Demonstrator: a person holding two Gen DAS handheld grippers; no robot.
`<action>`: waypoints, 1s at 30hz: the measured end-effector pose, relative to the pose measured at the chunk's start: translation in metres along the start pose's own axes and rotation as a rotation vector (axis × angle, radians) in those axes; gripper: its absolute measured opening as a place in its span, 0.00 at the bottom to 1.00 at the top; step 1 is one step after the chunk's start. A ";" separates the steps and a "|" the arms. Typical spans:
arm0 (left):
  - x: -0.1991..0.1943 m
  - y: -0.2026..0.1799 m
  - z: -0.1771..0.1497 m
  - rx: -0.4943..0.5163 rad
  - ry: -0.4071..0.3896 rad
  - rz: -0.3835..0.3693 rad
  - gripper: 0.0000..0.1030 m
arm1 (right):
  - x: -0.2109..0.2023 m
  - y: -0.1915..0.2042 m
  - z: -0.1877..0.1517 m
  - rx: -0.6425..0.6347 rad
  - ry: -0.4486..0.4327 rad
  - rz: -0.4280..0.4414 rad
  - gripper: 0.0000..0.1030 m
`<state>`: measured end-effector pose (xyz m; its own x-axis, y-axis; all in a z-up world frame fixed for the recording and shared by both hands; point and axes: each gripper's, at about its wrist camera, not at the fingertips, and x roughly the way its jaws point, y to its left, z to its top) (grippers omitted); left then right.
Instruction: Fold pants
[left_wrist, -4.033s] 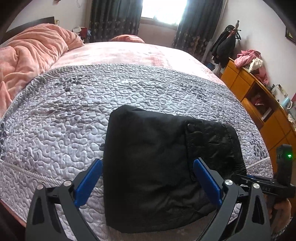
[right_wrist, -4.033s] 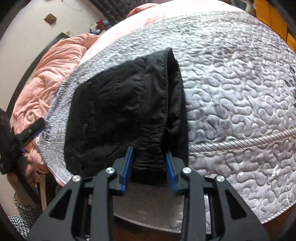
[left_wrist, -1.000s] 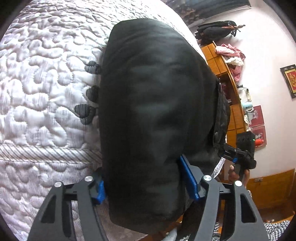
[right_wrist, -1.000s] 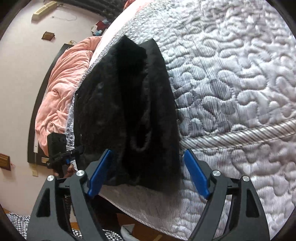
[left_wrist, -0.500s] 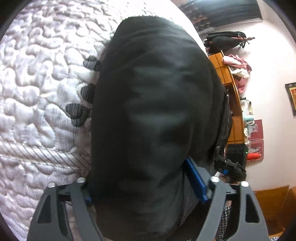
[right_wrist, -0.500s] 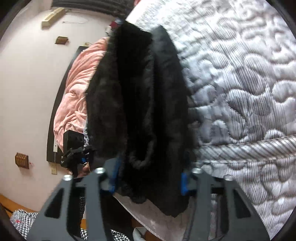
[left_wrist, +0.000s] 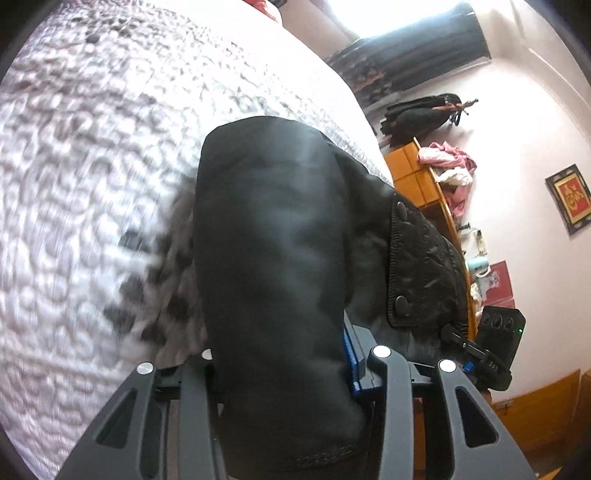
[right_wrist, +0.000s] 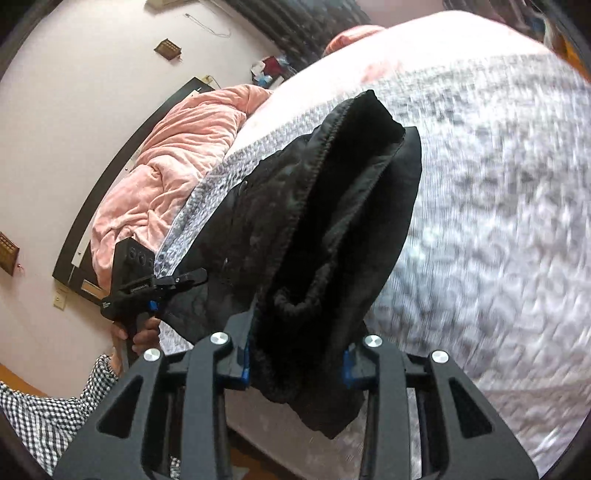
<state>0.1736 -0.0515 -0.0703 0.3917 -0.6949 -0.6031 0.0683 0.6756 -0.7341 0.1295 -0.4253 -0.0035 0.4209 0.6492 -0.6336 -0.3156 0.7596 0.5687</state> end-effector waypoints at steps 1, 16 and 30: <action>0.001 -0.002 0.007 0.008 -0.013 0.003 0.39 | 0.001 -0.001 0.009 -0.009 -0.006 -0.007 0.31; 0.065 0.022 0.064 0.058 -0.056 0.171 0.65 | 0.101 -0.099 0.074 0.141 0.119 -0.100 0.56; 0.016 0.007 0.014 0.170 -0.172 0.446 0.96 | 0.063 -0.071 0.019 0.059 0.040 -0.368 0.80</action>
<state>0.1931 -0.0546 -0.0803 0.5614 -0.2887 -0.7756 0.0025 0.9378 -0.3472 0.1948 -0.4391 -0.0741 0.4634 0.3354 -0.8202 -0.0995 0.9394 0.3280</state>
